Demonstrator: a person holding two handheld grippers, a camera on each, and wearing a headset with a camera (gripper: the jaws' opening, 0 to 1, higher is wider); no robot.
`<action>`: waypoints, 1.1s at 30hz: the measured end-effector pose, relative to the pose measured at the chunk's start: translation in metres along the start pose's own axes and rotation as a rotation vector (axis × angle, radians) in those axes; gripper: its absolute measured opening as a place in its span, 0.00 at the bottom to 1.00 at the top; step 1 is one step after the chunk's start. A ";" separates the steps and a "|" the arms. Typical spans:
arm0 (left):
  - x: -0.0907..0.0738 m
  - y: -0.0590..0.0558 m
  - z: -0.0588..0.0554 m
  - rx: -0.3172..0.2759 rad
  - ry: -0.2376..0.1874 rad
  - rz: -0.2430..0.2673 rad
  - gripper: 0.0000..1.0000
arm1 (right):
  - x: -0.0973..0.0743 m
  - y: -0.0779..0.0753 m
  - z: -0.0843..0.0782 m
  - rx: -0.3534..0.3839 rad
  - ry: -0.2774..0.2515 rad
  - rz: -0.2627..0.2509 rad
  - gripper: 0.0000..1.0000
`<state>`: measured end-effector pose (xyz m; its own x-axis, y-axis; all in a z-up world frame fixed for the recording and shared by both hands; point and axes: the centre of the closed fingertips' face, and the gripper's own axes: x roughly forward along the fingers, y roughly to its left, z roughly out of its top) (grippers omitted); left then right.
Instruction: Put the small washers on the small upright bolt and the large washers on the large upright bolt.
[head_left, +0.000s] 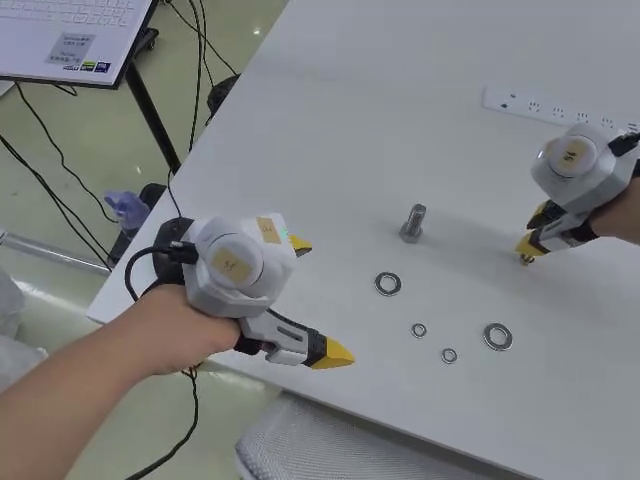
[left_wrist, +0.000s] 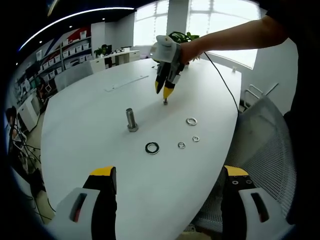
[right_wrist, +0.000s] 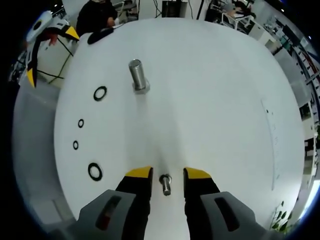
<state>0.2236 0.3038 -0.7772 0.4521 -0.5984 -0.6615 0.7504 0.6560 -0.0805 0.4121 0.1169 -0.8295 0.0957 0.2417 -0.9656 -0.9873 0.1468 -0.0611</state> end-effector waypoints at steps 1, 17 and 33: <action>0.000 0.000 0.000 0.000 -0.003 -0.002 0.87 | -0.001 0.001 0.003 0.000 -0.003 0.000 0.26; 0.000 -0.004 0.005 0.034 -0.008 -0.033 0.85 | -0.014 0.040 0.025 -0.039 -0.035 0.011 0.27; -0.006 -0.001 0.008 0.058 -0.004 -0.032 0.83 | -0.021 0.098 0.041 -0.059 -0.072 0.051 0.27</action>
<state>0.2236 0.3033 -0.7671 0.4291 -0.6209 -0.6560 0.7916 0.6083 -0.0580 0.3187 0.1655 -0.8047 0.0517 0.3159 -0.9474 -0.9967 0.0761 -0.0290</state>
